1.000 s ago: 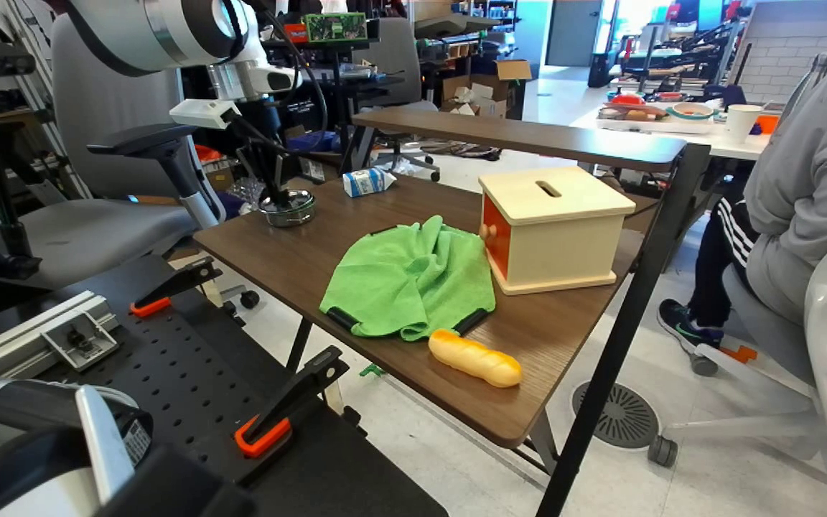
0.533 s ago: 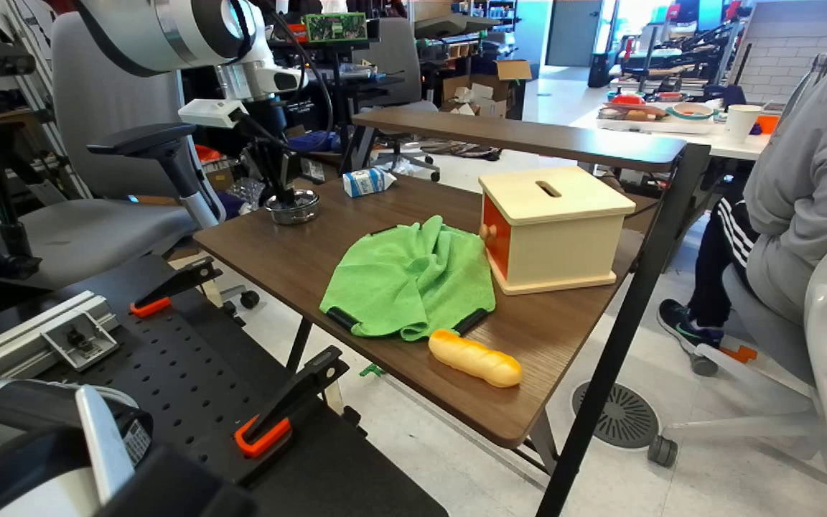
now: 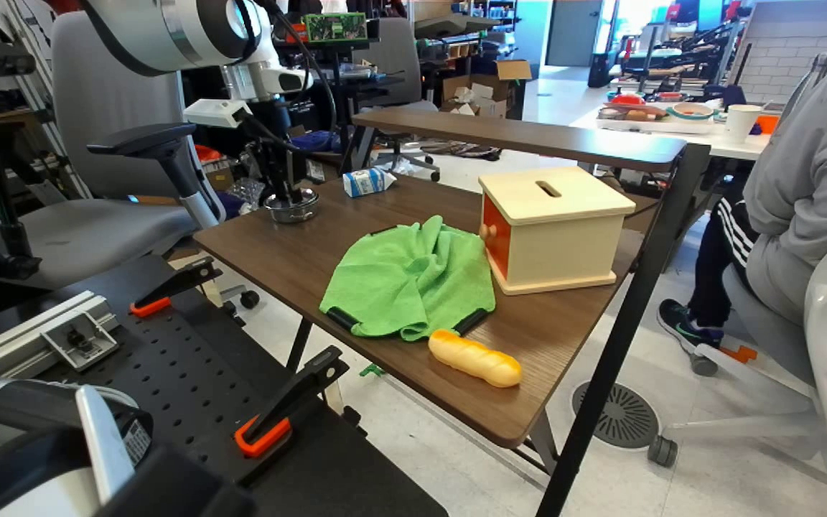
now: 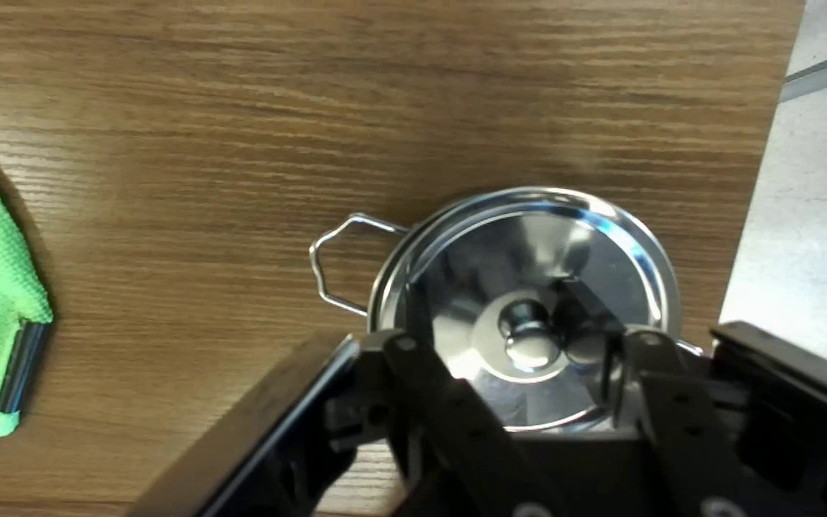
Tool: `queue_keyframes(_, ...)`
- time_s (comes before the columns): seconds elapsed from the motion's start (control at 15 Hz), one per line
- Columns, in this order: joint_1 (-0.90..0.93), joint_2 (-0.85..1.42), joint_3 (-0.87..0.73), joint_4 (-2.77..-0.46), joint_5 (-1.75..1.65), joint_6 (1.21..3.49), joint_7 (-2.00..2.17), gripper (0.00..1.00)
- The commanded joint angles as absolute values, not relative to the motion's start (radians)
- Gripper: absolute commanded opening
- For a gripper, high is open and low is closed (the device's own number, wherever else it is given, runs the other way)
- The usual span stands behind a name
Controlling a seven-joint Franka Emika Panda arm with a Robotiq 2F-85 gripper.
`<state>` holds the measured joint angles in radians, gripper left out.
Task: Put the silver lid on the silver pot
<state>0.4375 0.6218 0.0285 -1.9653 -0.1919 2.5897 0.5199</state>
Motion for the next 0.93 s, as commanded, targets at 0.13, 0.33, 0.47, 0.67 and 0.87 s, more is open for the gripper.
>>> queue_keyframes(0.13,0.427,0.632,0.024,-1.939,-0.151,2.541,0.505,0.95)
queue_keyframes(0.33,0.401,0.601,0.026,-1.95,-0.124,2.539,0.494,1.0)
queue_keyframes(0.47,0.383,0.564,0.022,-1.964,-0.108,2.53,0.487,1.0)
queue_keyframes(0.67,0.375,0.578,0.024,-1.959,-0.116,2.55,0.462,1.0)
queue_keyframes(0.87,0.337,0.532,0.044,-1.975,-0.101,2.532,0.401,1.0)
